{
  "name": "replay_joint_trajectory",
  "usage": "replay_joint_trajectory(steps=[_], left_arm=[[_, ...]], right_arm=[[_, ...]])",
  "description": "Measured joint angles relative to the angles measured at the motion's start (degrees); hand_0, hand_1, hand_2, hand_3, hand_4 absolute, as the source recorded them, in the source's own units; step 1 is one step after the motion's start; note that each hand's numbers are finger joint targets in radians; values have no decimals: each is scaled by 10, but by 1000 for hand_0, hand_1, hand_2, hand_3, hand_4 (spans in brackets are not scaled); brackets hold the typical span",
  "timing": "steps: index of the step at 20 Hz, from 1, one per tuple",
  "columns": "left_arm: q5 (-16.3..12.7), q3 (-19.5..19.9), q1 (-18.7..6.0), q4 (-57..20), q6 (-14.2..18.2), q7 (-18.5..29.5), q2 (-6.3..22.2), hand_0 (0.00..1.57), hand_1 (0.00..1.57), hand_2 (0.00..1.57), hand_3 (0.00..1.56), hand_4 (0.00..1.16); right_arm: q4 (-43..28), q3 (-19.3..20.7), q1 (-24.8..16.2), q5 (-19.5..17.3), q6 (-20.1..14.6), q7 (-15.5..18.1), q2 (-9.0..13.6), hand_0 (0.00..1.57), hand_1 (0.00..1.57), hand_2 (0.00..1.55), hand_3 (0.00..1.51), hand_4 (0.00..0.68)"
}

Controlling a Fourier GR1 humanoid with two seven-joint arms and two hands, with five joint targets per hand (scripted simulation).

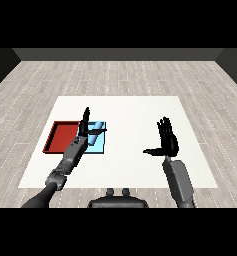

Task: Pick the blue can and put it in the blue box

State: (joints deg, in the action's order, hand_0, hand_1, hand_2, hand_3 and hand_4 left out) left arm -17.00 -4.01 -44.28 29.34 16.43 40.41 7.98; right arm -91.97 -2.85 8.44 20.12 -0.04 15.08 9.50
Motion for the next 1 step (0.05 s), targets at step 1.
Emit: replay_joint_trajectory(steps=[1], left_arm=[[-7,-3,14,21,-28,5,-3,0,0,0,0,0]], right_arm=[[4,-1,-6,-2,4,3,3,0,0,0,0,0]])
